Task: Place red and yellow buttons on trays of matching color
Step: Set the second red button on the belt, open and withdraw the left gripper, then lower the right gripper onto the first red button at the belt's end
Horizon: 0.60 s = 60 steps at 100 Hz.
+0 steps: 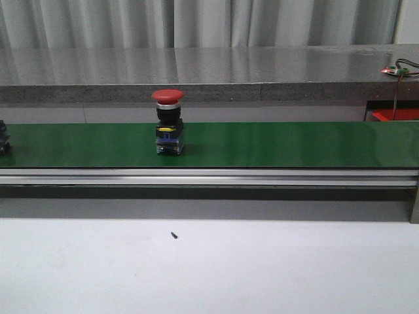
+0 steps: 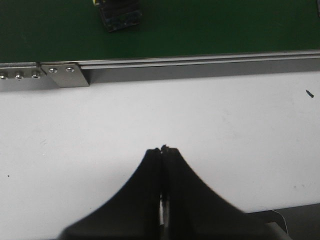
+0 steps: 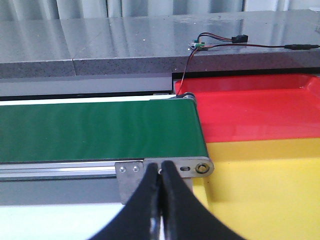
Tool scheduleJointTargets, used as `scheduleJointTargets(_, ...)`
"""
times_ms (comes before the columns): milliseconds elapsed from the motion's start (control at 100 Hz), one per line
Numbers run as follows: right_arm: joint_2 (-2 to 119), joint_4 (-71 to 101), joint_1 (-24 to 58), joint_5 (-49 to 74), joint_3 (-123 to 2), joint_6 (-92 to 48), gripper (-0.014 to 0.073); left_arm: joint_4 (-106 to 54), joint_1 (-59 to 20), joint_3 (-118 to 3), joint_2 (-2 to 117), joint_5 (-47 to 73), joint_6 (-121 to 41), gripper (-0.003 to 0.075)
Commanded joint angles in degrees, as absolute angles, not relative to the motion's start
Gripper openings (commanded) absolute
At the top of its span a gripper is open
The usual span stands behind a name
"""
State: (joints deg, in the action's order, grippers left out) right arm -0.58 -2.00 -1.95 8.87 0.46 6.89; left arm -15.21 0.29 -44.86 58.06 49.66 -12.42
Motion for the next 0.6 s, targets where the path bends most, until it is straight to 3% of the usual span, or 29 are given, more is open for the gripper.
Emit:
scheduleJointTargets(0, -1.3, -2.0, -2.0, 5.7, -2.5, 6.7, -0.0066, -16.6, -0.2, -46.4, 57.1, 47.1, -12.5, -0.0020)
scheduleJointTargets(340, 1.2, -0.7, -2.0, 10.2, -8.8, 6.7, -0.0064, -16.6, -0.2, -46.4, 57.1, 47.1, -12.5, -0.0020)
scheduleJointTargets(590, 16.9, -0.7, -2.0, 22.6, -22.0, 6.5, -0.0064, -16.6, -0.2, -46.4, 57.1, 47.1, -12.5, -0.0020)
